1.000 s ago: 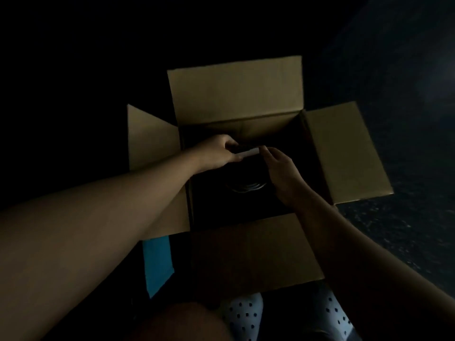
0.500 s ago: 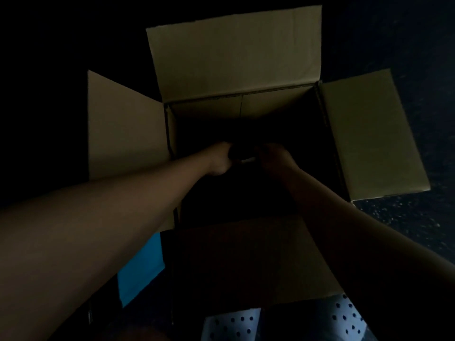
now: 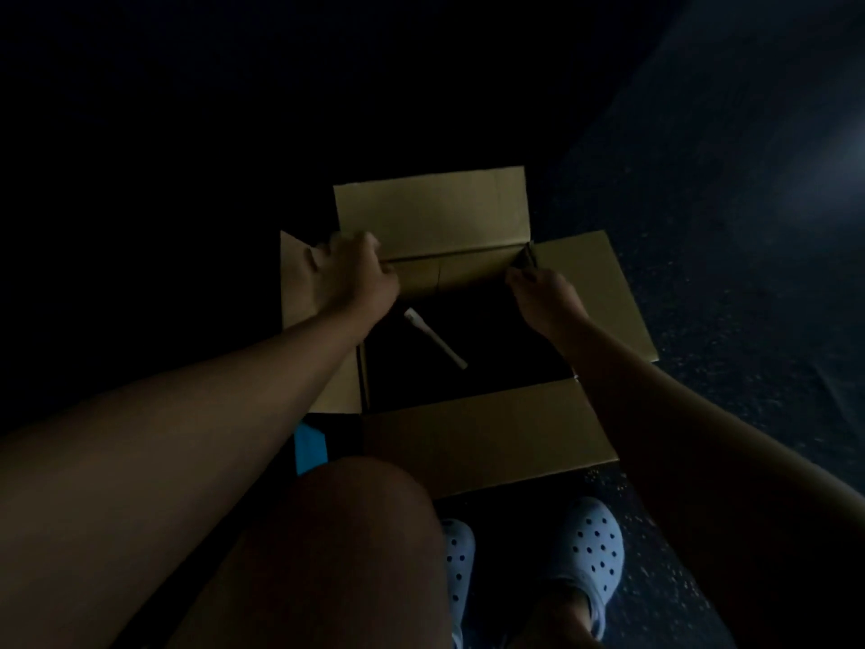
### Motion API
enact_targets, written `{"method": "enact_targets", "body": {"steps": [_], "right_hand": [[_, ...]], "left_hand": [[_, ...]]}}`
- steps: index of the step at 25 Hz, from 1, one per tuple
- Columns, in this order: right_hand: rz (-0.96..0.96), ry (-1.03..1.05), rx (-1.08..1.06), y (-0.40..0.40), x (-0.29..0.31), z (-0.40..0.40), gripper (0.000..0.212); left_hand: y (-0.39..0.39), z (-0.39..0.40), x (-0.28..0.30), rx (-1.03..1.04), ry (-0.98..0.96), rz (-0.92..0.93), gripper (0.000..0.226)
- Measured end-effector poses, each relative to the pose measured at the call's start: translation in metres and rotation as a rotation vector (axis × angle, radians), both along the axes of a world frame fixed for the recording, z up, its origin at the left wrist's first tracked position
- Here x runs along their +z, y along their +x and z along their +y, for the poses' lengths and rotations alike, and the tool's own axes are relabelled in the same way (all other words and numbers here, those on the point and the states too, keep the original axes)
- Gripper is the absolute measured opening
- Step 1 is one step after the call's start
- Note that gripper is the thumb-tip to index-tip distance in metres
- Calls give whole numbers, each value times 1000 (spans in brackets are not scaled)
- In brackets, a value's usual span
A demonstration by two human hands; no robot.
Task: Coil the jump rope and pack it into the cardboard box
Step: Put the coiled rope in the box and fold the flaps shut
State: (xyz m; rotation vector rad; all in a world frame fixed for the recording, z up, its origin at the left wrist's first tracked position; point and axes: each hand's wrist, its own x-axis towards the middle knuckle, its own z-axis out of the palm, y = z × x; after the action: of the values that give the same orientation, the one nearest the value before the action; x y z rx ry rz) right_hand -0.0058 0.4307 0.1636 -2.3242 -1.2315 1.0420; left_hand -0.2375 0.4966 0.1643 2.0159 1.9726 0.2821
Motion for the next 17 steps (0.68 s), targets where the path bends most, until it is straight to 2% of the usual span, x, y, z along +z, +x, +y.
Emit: {"method": "enact_targets", "body": {"steps": [1,3,5,7,10,12,14,17], "right_hand": [[-59,-14,-6,12,5,-7,46],[-232,-71,-28,35,11,-23,52],[-379,-144,-80,54,12,-39,56],[-379,-246,-147,69,5,-47,65],[-295,-352,-220,79,-7,-51,86],[-359,-317,-237,79,-6,-56,83],[-478,-196,-218,73,1,-62,74],[-516,61,-141,34,10,-65,73]], "left_hand": [[-11,-5,7,75,51,75,49],[-31,-13,16,265,-3,116,72],[-39,-19,18,467,-165,-6,89],[-40,-25,13,588,-276,-185,88],[-23,-40,5,528,-204,-179,68],[-4,-44,6,449,-118,-146,60],[14,-45,8,353,-124,-131,55],[37,-51,0,146,-163,-61,51]]}}
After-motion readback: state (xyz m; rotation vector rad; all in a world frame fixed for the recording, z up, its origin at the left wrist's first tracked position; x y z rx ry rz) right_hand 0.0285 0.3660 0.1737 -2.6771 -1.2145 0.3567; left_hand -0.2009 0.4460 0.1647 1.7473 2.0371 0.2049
